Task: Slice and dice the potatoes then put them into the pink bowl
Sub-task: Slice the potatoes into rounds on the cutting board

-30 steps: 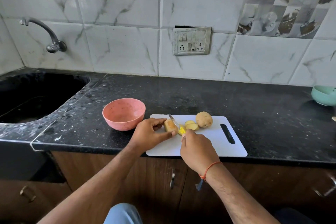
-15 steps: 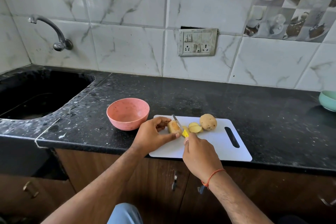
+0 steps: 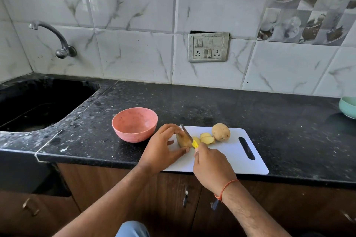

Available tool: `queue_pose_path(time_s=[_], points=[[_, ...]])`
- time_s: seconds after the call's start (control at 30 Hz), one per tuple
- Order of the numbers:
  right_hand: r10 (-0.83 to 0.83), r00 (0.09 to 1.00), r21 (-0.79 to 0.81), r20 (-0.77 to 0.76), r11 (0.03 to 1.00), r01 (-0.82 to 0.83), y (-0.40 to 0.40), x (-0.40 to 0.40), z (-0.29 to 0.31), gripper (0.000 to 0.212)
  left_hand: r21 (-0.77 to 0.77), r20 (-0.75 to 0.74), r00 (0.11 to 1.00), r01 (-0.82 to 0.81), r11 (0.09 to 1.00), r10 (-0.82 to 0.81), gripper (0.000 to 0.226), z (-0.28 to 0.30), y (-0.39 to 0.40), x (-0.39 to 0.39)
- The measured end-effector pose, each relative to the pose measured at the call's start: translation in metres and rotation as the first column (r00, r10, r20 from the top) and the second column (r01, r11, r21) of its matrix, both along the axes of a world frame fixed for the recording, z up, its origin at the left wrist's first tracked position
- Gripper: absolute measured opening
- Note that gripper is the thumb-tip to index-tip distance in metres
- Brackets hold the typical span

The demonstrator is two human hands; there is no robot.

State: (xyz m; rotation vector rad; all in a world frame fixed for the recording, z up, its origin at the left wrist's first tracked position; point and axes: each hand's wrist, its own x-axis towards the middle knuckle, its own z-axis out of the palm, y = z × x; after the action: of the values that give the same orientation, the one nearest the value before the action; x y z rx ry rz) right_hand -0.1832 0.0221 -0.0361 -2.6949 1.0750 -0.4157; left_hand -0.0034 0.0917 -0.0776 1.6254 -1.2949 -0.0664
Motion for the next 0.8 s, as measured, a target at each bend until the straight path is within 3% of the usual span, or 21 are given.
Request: queue_pose_path(time_s=[0.27,0.47,0.8], points=[[0.014,1.000,-0.001,0.015,1.000,-0.014,-0.0064,-0.0001,-0.0005,0.022,-0.025,0.015,1.000,0.020,0.999,-0.020,0.036,-0.0012,-0.0001,-0.0015],[-0.017,0.998,-0.012,0.054,1.000,0.017,-0.0075,-0.0051,0.0010,0.023,-0.059,0.144,0.989,-0.013,0.998,0.021,0.031,-0.0027,-0.0013,-0.0033],[0.007,0.999,-0.002,0.040,1.000,-0.007,-0.0032,-0.0043,-0.0031,0.021,-0.065,0.141,0.988,-0.051,0.997,0.059,0.039,-0.0023,0.0018,-0.0049]])
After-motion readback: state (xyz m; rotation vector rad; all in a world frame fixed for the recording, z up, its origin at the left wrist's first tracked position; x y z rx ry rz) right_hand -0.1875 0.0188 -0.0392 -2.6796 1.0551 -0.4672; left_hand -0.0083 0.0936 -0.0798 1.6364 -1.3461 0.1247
